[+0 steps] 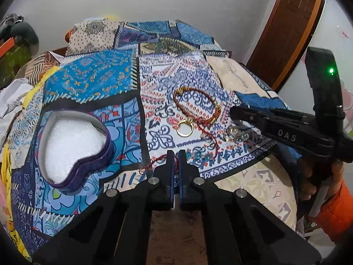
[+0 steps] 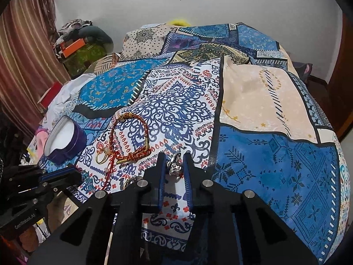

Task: Organize jewelry
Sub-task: 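Grasp the red cord with turquoise beads with the left gripper while the right grasps a silver ring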

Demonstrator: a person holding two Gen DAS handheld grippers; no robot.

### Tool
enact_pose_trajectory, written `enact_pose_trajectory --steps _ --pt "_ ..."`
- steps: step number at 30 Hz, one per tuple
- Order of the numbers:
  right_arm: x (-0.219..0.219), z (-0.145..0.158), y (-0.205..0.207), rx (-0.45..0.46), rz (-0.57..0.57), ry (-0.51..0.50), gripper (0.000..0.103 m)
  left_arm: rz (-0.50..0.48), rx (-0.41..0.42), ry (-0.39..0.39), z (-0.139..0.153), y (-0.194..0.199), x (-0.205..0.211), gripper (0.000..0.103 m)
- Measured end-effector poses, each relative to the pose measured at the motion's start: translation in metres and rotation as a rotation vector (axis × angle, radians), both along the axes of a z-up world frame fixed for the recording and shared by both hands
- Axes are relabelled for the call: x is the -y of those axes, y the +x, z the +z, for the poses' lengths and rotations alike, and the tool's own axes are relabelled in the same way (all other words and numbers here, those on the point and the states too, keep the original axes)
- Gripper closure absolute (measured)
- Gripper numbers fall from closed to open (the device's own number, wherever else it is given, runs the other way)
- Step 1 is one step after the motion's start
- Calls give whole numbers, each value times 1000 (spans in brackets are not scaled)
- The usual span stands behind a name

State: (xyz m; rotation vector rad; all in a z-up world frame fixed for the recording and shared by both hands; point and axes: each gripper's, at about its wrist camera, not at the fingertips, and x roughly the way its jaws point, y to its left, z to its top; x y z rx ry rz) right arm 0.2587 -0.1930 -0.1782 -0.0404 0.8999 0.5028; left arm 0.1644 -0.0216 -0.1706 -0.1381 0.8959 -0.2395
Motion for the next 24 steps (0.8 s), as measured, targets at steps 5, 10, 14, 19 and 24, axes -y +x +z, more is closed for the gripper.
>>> enact_pose_trajectory --steps 5,10,14,19,24 --pt "0 7 -6 33 7 1 89 7 41 -3 15 -3 -3 102" --pt "-2 22 -15 82 15 14 89 9 73 3 31 -5 -6 102" --pt "-2 33 -23 115 28 29 89 -9 26 17 27 1 -4 78" --pt "-1 36 -30 118 39 35 89 -21 -32 -52 16 4 -1 46" --pt "5 33 -33 112 34 34 89 -16 -74 -42 3 11 6 45"
